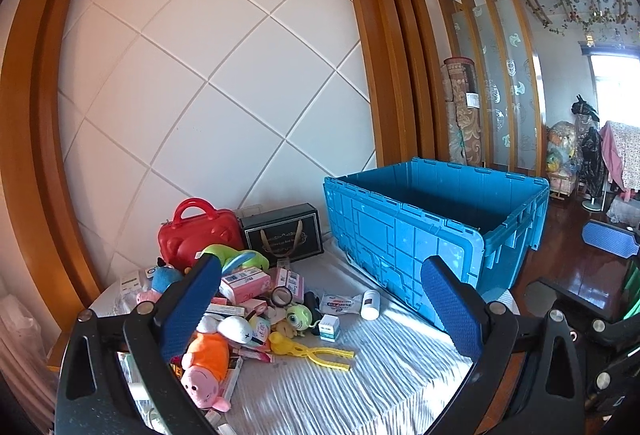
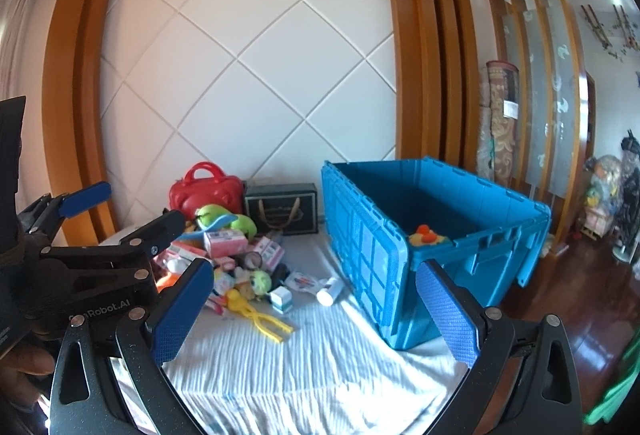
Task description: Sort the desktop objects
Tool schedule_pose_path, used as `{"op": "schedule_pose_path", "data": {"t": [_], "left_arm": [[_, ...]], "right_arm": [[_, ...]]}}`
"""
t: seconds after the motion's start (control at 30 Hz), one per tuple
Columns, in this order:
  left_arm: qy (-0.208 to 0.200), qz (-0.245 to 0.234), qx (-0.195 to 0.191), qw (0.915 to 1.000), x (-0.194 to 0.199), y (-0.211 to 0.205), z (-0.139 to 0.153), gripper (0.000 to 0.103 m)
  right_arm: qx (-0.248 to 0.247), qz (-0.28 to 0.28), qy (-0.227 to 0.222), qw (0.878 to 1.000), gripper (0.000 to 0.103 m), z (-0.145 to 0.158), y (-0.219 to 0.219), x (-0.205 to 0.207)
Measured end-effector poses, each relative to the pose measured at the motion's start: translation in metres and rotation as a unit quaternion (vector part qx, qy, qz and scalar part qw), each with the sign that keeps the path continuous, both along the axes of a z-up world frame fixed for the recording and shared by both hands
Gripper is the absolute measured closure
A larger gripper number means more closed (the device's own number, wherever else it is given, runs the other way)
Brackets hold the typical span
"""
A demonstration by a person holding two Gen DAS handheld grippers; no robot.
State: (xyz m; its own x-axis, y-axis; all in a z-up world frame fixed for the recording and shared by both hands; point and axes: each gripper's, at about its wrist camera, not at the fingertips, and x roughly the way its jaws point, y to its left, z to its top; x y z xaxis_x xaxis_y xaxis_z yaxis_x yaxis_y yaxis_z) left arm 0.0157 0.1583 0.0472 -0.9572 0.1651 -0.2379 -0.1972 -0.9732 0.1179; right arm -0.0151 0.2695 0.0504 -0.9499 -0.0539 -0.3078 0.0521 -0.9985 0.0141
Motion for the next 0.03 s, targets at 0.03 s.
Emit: {"op": "schedule_pose_path", "data": {"t": [0.03], "left_arm": [[0.002, 0.005, 0.0, 1.0, 0.001, -0.0023, 0.0009, 0.001]], "right_arm": [[-0.001, 0.0, 0.0, 1.0, 0.0, 0.0002, -0.0017, 0.0003]]}}
